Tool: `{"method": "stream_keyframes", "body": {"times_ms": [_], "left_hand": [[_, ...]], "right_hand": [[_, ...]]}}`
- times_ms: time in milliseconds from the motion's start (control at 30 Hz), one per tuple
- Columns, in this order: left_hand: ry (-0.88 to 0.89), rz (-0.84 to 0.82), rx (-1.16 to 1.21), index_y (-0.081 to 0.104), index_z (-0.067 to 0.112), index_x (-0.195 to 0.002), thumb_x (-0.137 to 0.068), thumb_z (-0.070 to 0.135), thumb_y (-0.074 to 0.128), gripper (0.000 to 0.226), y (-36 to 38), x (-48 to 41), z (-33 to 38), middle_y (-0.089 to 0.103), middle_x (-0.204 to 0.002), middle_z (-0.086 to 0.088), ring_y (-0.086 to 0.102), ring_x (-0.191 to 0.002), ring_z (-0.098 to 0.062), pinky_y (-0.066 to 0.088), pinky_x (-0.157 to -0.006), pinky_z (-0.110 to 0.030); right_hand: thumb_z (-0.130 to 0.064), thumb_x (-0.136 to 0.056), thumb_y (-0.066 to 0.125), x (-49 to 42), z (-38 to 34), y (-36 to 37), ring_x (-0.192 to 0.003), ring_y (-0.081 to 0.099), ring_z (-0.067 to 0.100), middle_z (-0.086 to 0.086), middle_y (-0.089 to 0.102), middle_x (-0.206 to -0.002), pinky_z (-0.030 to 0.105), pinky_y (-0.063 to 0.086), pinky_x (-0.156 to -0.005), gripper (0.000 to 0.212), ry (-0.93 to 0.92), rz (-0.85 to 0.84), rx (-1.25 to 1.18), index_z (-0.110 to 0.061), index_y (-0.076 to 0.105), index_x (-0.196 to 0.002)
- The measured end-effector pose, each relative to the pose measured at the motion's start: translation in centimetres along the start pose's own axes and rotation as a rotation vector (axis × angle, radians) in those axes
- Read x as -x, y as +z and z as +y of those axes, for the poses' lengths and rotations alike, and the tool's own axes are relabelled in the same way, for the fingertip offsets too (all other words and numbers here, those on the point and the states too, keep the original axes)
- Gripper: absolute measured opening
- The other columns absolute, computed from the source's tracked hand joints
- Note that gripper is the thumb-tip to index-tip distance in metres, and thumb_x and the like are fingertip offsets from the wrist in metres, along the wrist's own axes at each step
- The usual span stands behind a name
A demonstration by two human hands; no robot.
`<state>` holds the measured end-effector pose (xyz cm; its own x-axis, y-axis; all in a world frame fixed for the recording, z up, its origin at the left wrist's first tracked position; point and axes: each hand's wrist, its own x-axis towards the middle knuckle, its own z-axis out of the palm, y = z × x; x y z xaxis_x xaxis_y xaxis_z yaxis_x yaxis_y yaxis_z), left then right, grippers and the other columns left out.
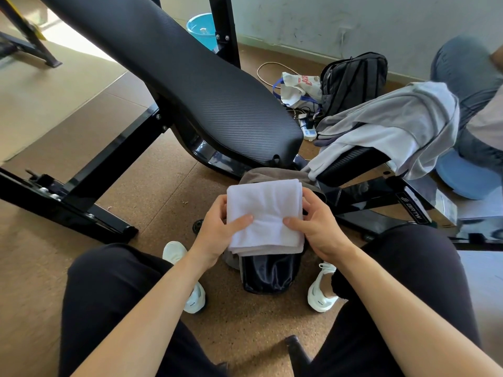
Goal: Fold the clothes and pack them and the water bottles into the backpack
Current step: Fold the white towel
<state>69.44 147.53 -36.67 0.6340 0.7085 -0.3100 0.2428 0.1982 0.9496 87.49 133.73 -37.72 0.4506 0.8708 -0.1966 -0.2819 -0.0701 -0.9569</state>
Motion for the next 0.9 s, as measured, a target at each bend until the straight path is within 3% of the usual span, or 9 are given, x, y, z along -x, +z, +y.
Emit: {"method": "stream_keyframes", "body": {"times_ms": [133,267,400,500,600,700,733,833,900], "left_hand": [[-0.038,0.035,0.157,0.035,0.023,-0.14,-0.084,0.0,0.077,0.074,0.0,-0.3,-0.1,0.063,-0.123,0.001,0.072,-0.092,-0.002,0.058,-0.07,-0.02],[-0.038,-0.129,0.277,0.057,0.021,-0.138,-0.086,-0.008,0.067,0.061,-0.5,-0.3,0.0,0.072,-0.122,-0.005,0.072,-0.106,-0.015,0.059,-0.079,-0.025],[-0.007,-0.212,0.392,0.075,0.023,-0.106,-0.081,-0.009,0.066,0.042,-0.9,-0.7,-0.3,0.074,-0.109,-0.003,0.069,-0.102,-0.023,0.058,-0.081,-0.031],[0.044,-0.265,0.421,0.073,0.024,-0.074,-0.079,-0.005,0.062,0.031,-1.1,-1.1,-0.6,0.068,-0.096,0.002,0.062,-0.093,-0.018,0.054,-0.077,-0.03],[0.084,-0.244,0.374,0.07,0.023,-0.065,-0.077,-0.003,0.06,0.03,-1.4,-1.4,-0.9,0.067,-0.095,0.003,0.063,-0.093,-0.017,0.054,-0.073,-0.028],[0.119,-0.199,0.31,0.07,0.023,-0.063,-0.07,-0.006,0.061,0.031,-1.7,-1.5,-1.3,0.064,-0.098,0.0,0.061,-0.099,-0.023,0.053,-0.076,-0.032],[0.123,-0.195,0.29,0.069,0.023,-0.062,-0.069,-0.007,0.059,0.033,-1.8,-1.5,-1.4,0.063,-0.099,-0.002,0.06,-0.1,-0.024,0.052,-0.078,-0.033],[0.15,-0.195,0.229,0.069,0.024,-0.062,-0.07,-0.01,0.055,0.038,-1.5,-1.4,-1.7,0.061,-0.101,-0.002,0.058,-0.102,-0.025,0.05,-0.081,-0.034],[0.17,-0.208,0.189,0.069,0.025,-0.061,-0.07,-0.013,0.053,0.042,-1.3,-1.3,-1.9,0.062,-0.102,0.001,0.057,-0.104,-0.025,0.048,-0.082,-0.036]], "right_hand": [[0.018,-0.087,0.061,0.0,0.0,0.1,-0.115,0.068,0.033,0.012,0.069,-0.128,0.047,0.058,-0.095,0.054,-0.006,0.057,-0.081,-0.011,0.061,-0.132],[0.015,-0.088,0.059,0.2,-0.2,0.2,-0.11,0.071,0.029,0.012,0.075,-0.117,0.039,0.059,-0.091,0.04,0.022,0.064,-0.119,-0.008,0.071,-0.119],[0.016,-0.088,0.057,0.3,-0.5,0.0,-0.1,0.073,0.026,0.011,0.077,-0.107,0.035,0.06,-0.083,0.041,0.002,0.039,-0.14,-0.014,0.081,-0.101],[0.017,-0.089,0.054,0.2,-0.6,-0.1,-0.105,0.071,0.03,0.018,0.074,-0.113,0.041,0.06,-0.09,0.038,0.007,0.001,-0.122,-0.007,0.076,-0.108],[0.008,-0.09,0.055,0.2,-1.1,-0.7,-0.107,0.068,0.035,0.025,0.069,-0.119,0.047,0.057,-0.092,0.027,0.067,-0.095,-0.15,0.003,0.072,-0.11],[-0.019,-0.082,0.059,0.1,-1.8,-1.1,-0.094,0.066,0.032,0.016,0.068,-0.105,0.043,0.058,-0.074,0.018,0.165,-0.127,-0.3,-0.002,0.063,-0.086],[-0.029,-0.081,0.065,0.2,-1.9,-1.0,-0.094,0.066,0.03,0.015,0.067,-0.108,0.041,0.057,-0.072,0.027,0.177,-0.103,-0.298,-0.003,0.06,-0.087],[-0.059,-0.067,0.081,0.0,-1.0,-0.5,-0.108,0.064,0.028,0.016,0.061,-0.132,0.042,0.058,-0.075,0.081,0.241,-0.003,-0.122,-0.006,0.054,-0.121],[-0.063,-0.065,0.077,0.1,-0.6,-0.4,-0.113,0.064,0.023,0.01,0.058,-0.138,0.04,0.057,-0.079,0.081,0.295,-0.038,0.021,-0.024,0.053,-0.132]]}}
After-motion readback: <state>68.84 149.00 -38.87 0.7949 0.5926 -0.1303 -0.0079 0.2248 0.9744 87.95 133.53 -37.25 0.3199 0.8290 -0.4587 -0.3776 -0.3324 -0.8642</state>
